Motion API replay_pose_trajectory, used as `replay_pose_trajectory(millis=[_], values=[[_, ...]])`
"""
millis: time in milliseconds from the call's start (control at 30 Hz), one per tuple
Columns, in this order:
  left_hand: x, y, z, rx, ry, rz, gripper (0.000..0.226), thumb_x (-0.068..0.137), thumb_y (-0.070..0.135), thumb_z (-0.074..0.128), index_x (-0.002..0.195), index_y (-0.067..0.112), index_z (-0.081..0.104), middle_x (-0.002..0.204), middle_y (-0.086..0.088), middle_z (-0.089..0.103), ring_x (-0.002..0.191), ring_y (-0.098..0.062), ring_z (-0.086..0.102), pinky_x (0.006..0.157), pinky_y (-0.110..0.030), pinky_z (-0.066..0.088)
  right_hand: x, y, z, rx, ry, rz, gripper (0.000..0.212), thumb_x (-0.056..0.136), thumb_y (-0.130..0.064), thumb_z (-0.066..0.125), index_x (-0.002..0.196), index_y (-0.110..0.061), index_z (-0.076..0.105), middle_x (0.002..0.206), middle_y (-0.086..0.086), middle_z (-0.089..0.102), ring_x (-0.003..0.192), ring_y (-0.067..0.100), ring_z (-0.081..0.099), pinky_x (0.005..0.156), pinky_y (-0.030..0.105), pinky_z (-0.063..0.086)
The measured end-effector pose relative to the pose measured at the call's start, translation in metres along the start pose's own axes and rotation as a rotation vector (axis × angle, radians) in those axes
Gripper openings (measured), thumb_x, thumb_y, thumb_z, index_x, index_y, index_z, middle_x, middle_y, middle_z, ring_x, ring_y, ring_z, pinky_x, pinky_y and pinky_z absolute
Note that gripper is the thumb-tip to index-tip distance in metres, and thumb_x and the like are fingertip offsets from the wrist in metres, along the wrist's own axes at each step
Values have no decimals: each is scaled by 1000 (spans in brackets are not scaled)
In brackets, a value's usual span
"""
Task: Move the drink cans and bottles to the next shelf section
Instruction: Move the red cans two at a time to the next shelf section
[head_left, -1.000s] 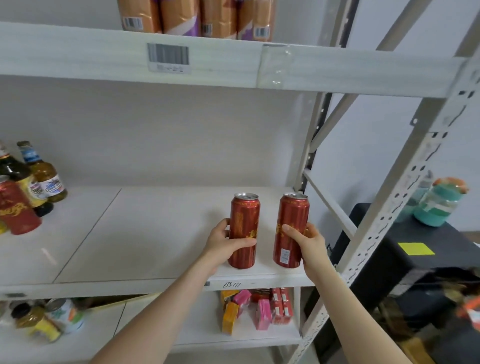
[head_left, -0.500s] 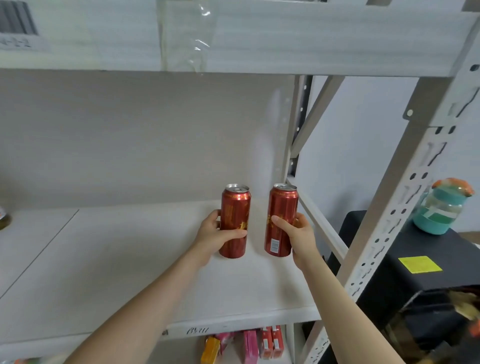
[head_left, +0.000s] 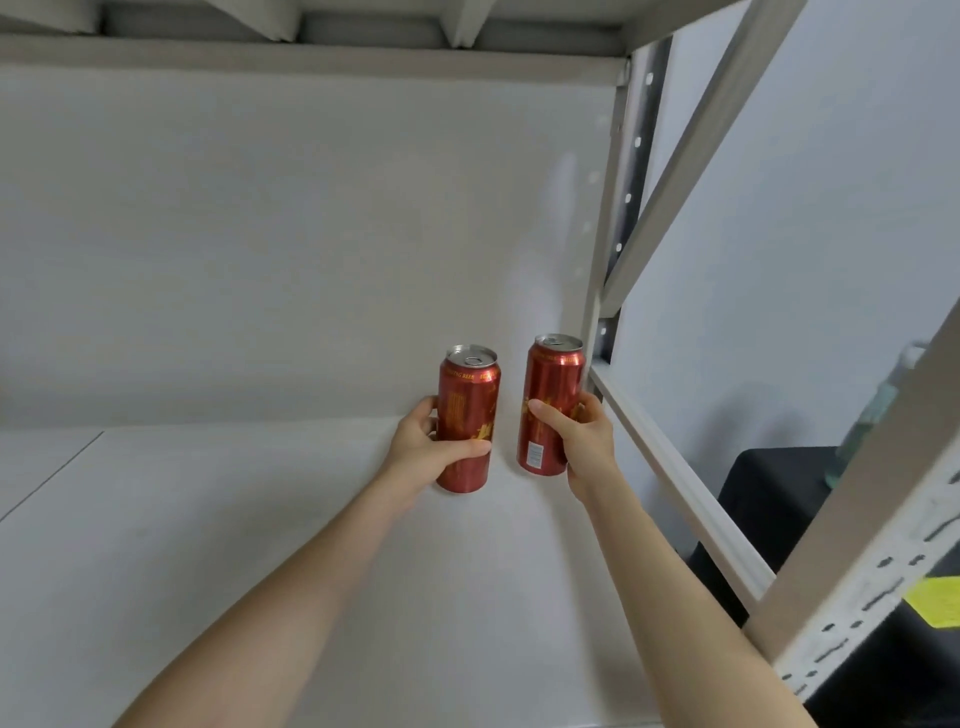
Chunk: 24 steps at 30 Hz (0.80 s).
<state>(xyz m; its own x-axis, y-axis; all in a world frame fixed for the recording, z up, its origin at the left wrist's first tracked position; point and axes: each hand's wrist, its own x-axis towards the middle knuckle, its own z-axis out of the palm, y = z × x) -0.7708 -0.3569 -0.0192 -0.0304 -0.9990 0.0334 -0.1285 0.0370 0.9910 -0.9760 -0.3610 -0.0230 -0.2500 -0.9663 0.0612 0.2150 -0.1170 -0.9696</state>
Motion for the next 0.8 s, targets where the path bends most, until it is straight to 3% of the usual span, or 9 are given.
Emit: replay_pose_trajectory(millis=[100,233,467,667,800], values=[[12,-9,-1,-8,8,15,78,40,36,92,111,31,62,107,3,74,100,-16,70,95,-43,55,17,8,3,-7,-2,-11,59,71,-21,87,121,-23,57,112,2,67,100,21,68,76,33,55],[20,-19,-4,-18,9,27,72,43,32,92,109,33,64,103,5,75,97,-14,71,91,-40,56,32,17,8,-10,-14,-33,52,70,-19,88,110,-34,59,107,-3,69,96,16,69,72,28,53],[23,-27,-10,-48,9,38,71,45,32,93,109,37,63,103,10,75,95,-7,71,82,-30,55,45,33,8,-35,-30,-34,65,72,-21,87,127,-27,53,114,-2,67,102,17,66,84,37,53],[21,-32,-11,-62,-3,55,75,46,33,93,114,34,62,108,7,74,100,-12,71,87,-35,55,45,35,9,-118,-26,-51,58,73,-35,85,119,-37,51,110,-13,63,98,10,62,72,23,47],[18,-35,-15,-13,-32,37,84,47,30,94,122,30,58,117,3,70,107,-14,67,88,-31,55,38,37,1,-138,-36,-30,65,74,-37,84,131,-26,54,121,-7,64,108,12,61,87,30,48]])
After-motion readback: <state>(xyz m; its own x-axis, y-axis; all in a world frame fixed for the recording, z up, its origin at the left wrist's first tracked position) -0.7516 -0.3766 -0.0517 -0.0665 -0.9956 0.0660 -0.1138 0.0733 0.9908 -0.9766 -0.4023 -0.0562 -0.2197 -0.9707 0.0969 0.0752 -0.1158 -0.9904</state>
